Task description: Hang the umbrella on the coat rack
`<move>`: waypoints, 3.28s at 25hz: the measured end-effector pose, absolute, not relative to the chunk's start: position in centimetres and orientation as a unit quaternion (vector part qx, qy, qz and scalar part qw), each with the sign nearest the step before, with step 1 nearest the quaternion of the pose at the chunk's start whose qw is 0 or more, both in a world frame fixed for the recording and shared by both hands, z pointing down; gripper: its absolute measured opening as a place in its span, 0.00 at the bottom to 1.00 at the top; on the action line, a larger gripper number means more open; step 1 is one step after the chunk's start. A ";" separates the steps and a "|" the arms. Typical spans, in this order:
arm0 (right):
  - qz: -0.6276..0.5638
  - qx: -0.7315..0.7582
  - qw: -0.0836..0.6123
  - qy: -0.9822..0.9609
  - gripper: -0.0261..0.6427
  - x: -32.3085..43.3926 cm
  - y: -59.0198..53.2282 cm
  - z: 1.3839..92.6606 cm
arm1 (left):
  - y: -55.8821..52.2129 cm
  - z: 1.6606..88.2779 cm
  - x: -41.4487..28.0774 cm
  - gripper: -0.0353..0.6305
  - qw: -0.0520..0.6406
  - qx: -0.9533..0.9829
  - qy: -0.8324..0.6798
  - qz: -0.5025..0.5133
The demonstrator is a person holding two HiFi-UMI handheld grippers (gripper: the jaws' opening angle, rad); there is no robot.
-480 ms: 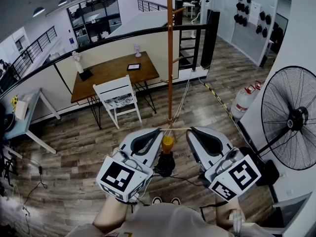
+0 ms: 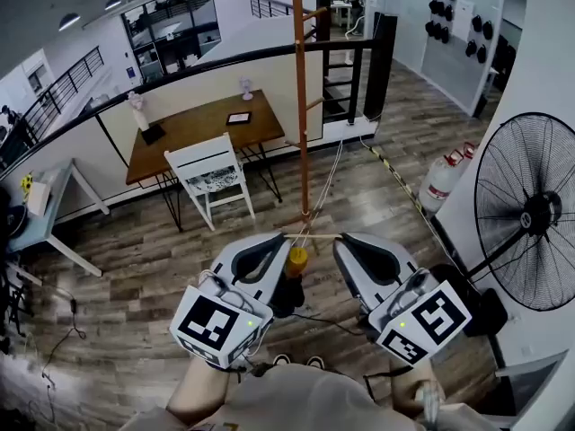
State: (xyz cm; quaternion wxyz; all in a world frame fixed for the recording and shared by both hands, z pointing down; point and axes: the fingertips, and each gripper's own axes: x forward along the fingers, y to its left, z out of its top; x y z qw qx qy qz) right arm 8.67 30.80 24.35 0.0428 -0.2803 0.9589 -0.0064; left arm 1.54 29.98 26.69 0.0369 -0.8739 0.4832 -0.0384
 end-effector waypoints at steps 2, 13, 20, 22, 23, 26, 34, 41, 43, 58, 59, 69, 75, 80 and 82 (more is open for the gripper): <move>-0.007 -0.276 0.044 0.960 0.06 9.4 30.9 24.7 | 30.1 27.1 2.2 0.06 0.036 -0.872 0.486 -0.040; -0.019 -0.269 0.050 0.962 0.06 12.9 30.9 25.9 | 30.5 28.8 6.0 0.06 0.025 -0.875 0.481 -0.045; -0.025 -0.284 0.059 0.957 0.06 13.9 28.1 26.1 | 28.1 29.0 6.9 0.06 0.026 -0.881 0.469 -0.047; -0.026 -0.285 0.060 0.956 0.06 13.9 27.2 26.2 | 27.1 29.0 7.0 0.06 0.027 -0.883 0.466 -0.047; -0.027 -0.285 0.061 0.956 0.06 13.9 26.6 26.2 | 26.5 29.0 7.0 0.06 0.028 -0.884 0.465 -0.047; -0.029 -0.287 0.060 0.956 0.06 13.7 24.8 26.4 | 24.5 29.0 6.7 0.06 0.027 -0.885 0.464 -0.045; -0.033 -0.284 0.051 0.957 0.06 10.8 17.1 26.9 | 16.7 29.6 3.8 0.06 0.020 -0.884 0.466 -0.043; -0.037 -0.292 0.048 0.954 0.06 7.1 7.8 26.6 | 7.4 29.5 0.3 0.06 0.015 -0.889 0.455 -0.043; -0.036 -0.296 0.048 0.953 0.06 5.7 5.0 26.3 | 4.7 29.2 -1.0 0.06 0.016 -0.892 0.450 -0.042; -0.015 -0.318 0.073 0.945 0.06 -1.3 -9.5 24.0 | -9.9 26.3 -8.3 0.06 0.052 -0.905 0.422 -0.016; -0.012 -0.317 0.075 0.945 0.06 -1.6 -10.0 23.6 | -10.4 25.8 -8.6 0.06 0.055 -0.905 0.421 -0.013; 0.012 -0.285 0.092 0.954 0.06 -2.6 -15.5 20.4 | -16.3 22.9 -9.6 0.06 0.067 -0.908 0.414 -0.007; -0.002 -0.236 0.117 0.965 0.06 -2.6 -20.2 19.3 | -20.6 22.2 -9.4 0.06 0.054 -0.909 0.413 0.000; 0.006 -0.198 0.125 0.972 0.06 -1.8 -25.2 18.6 | -24.6 21.4 -8.5 0.06 0.065 -0.902 0.427 -0.001; 0.005 -0.184 0.125 0.975 0.06 -1.6 -27.1 18.4 | -26.1 21.3 -8.2 0.06 0.066 -0.898 0.434 -0.001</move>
